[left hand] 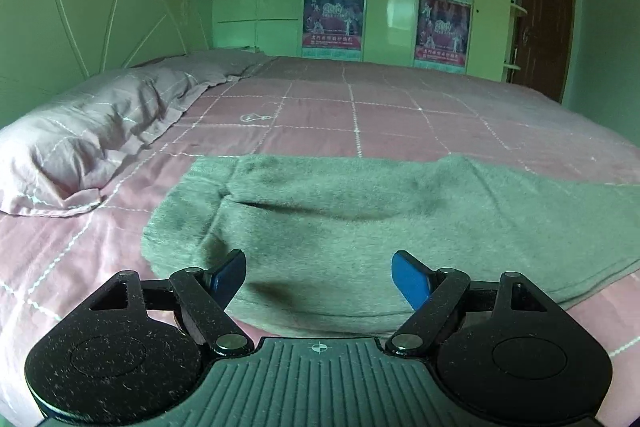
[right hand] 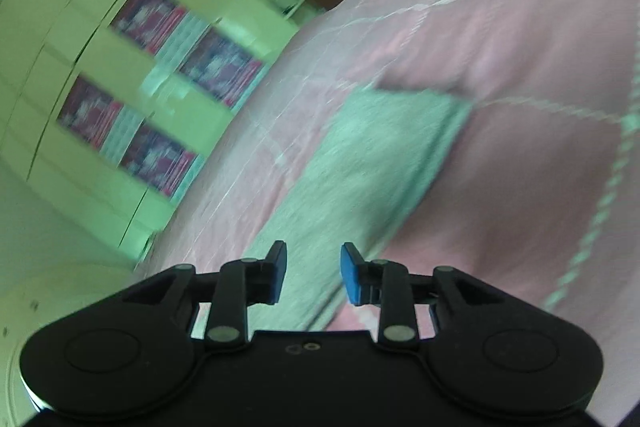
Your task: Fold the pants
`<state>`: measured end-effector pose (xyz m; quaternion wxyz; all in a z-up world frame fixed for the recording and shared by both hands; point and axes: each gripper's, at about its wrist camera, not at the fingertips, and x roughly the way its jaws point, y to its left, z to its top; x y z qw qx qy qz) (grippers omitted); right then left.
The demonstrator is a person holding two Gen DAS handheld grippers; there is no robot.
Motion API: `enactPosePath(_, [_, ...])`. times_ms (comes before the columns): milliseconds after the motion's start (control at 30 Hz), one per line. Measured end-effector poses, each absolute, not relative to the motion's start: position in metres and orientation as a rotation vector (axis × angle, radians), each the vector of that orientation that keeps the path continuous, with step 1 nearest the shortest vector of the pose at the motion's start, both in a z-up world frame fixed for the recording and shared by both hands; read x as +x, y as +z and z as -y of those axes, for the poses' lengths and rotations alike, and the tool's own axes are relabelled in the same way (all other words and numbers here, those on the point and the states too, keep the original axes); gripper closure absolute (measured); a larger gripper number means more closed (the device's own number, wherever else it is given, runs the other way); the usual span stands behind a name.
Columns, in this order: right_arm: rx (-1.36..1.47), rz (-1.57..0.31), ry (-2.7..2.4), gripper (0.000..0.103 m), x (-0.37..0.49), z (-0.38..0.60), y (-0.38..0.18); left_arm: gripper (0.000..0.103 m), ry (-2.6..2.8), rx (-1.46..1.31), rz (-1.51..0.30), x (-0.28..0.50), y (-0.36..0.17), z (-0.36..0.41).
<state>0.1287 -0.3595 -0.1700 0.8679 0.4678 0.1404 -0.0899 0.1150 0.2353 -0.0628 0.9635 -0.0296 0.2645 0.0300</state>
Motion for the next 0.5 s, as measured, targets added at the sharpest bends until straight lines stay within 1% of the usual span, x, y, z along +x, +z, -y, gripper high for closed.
enactPosePath(100, [1.088, -0.251, -0.268, 0.075, 0.118, 0.391, -0.184, 0.023, 0.032, -0.039, -0.524, 0.117, -0.067, -0.215])
enactPosePath(133, [1.109, -0.240, -0.279, 0.071, 0.117, 0.398, -0.187, 0.023, 0.024, -0.038, -0.535, 0.121, -0.070, -0.210])
enactPosePath(167, [1.131, -0.230, -0.274, 0.069, 0.117, 0.405, -0.190, 0.023, 0.023, -0.037, -0.551, 0.125, -0.074, -0.206])
enactPosePath(233, [1.155, -0.226, -0.265, 0.068, 0.122, 0.414, -0.197, 0.023, 0.018, -0.059, -0.574, 0.131, -0.080, -0.202])
enactPosePath(467, [1.098, -0.296, -0.214, 0.068, 0.157, 0.419, -0.201, 0.022, 0.035, -0.147, -0.599, 0.132, -0.094, -0.204])
enactPosePath(500, [1.072, -0.313, -0.202, 0.070, 0.160, 0.419, -0.199, 0.021, 0.037, -0.139, -0.601, 0.133, -0.095, -0.202])
